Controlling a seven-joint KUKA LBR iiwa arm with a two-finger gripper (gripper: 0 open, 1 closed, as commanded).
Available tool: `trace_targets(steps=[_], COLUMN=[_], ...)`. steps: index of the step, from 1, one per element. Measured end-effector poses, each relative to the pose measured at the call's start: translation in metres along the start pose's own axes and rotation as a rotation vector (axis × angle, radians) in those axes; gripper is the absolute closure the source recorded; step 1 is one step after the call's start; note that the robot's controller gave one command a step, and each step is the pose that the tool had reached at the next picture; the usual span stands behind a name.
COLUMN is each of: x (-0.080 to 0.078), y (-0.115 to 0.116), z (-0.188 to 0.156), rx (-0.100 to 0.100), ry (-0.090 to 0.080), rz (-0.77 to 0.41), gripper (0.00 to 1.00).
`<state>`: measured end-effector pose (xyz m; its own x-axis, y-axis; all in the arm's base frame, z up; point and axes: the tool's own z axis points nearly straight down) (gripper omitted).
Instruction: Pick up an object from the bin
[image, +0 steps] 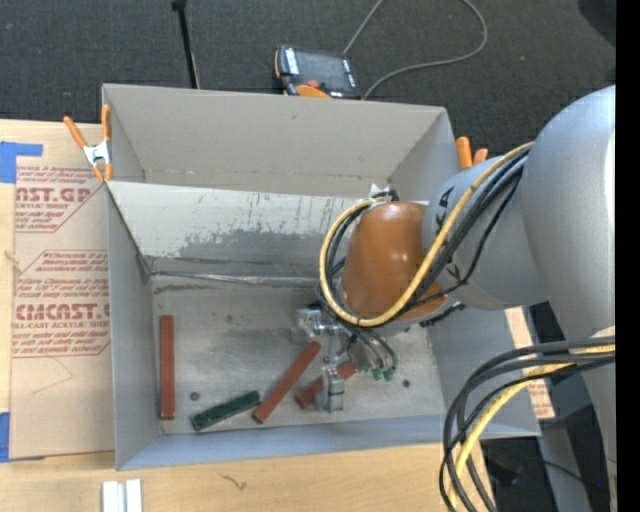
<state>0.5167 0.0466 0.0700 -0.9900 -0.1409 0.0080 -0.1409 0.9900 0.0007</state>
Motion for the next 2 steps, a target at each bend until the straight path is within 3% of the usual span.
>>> trace_targets(steps=[1, 2], x=[-0.003, 0.002], y=[0.0, -0.022], z=[-0.006, -0.148], rx=[0.0, 0.003], ry=[-0.007, -0.017], rz=[0.001, -0.13], gripper=[1.0, 1.0])
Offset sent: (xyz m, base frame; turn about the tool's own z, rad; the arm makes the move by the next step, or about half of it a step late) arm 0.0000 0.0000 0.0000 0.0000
